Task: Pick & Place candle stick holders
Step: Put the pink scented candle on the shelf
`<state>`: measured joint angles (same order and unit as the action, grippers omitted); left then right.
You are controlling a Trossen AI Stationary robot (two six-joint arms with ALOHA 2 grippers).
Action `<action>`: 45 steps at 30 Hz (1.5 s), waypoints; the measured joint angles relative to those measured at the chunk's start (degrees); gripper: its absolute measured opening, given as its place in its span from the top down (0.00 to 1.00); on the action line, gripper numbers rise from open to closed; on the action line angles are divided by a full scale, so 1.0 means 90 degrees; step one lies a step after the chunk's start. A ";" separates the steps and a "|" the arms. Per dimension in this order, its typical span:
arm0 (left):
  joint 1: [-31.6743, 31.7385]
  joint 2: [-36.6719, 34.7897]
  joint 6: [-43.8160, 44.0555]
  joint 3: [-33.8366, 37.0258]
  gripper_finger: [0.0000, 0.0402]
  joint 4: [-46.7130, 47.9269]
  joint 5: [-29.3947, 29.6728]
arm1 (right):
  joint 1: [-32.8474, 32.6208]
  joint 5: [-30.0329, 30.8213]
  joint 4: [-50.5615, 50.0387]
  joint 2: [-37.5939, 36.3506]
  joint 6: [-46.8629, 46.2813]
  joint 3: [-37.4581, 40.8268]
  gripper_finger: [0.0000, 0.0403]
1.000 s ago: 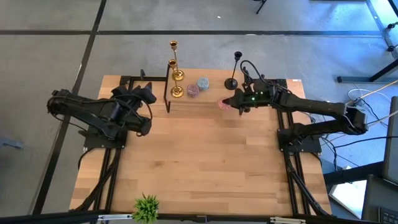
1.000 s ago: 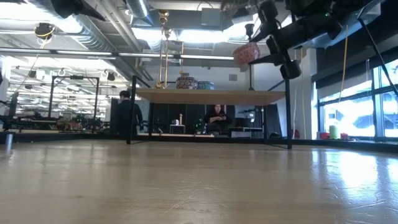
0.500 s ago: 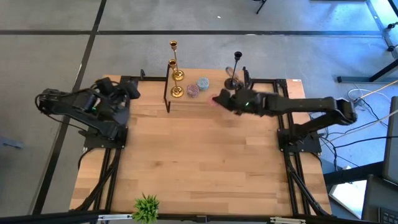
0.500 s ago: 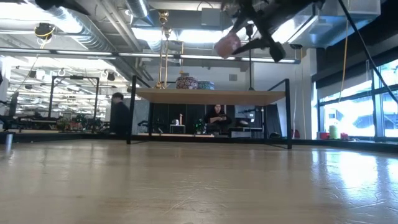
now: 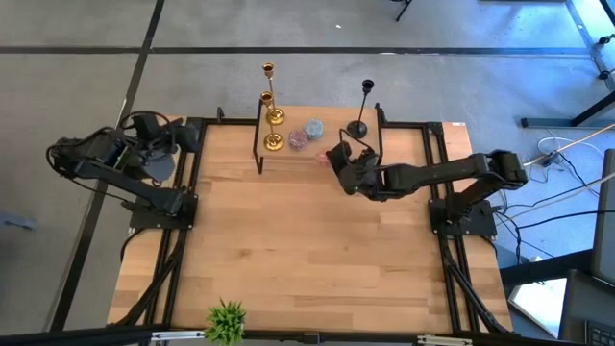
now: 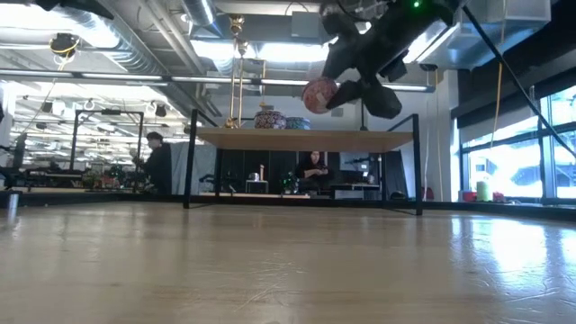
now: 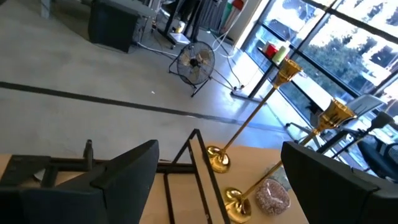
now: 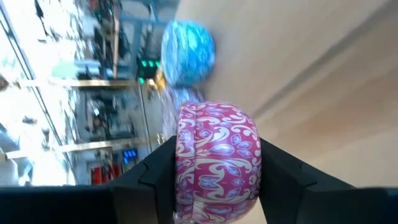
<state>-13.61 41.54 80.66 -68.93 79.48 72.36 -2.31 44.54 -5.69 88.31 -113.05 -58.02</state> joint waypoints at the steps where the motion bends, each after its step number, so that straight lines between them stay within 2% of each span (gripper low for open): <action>1: 0.0000 -0.0041 -0.0075 0.0000 0.16 -0.0002 -0.0008 | 0.0017 0.0105 0.0006 0.0010 -0.0028 0.0000 0.58; 4: 0.0000 -0.0140 -0.0235 0.0000 0.16 -0.0001 -0.0007 | 0.0105 0.0265 0.0016 0.0010 -0.0025 -0.0002 0.58; 13: 0.0000 -0.0226 -0.0384 0.0000 0.16 -0.0002 -0.0003 | 0.0426 0.0187 -0.0009 0.0010 0.0392 -0.0002 0.58; 21: 0.0000 -0.0197 -0.0386 0.0000 0.16 -0.0002 -0.0011 | 0.0631 -0.0287 0.0170 0.0151 0.0348 -0.0006 0.58; 24: 0.0000 -0.0190 -0.0386 0.0000 0.16 -0.0002 -0.0034 | 0.0662 -0.0561 0.0198 0.0408 0.0201 -0.0191 0.58; 30: -0.0002 -0.0195 -0.0398 0.0000 0.16 -0.0002 -0.0073 | 0.0712 -0.0696 0.0190 0.0746 0.0437 -0.0646 0.58; 37: -0.0019 -0.0195 -0.0437 0.0000 0.16 0.0000 -0.0201 | 0.0763 -0.0745 -0.0686 0.0758 0.0299 -0.0915 0.58; 45: -0.0019 -0.0195 -0.0437 0.0000 0.16 0.0000 -0.0220 | 0.0756 -0.0655 -0.0736 0.0758 0.0279 -0.0923 0.57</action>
<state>-13.78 39.79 76.73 -68.93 79.48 70.38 4.49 38.65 -12.32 95.13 -110.54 -66.32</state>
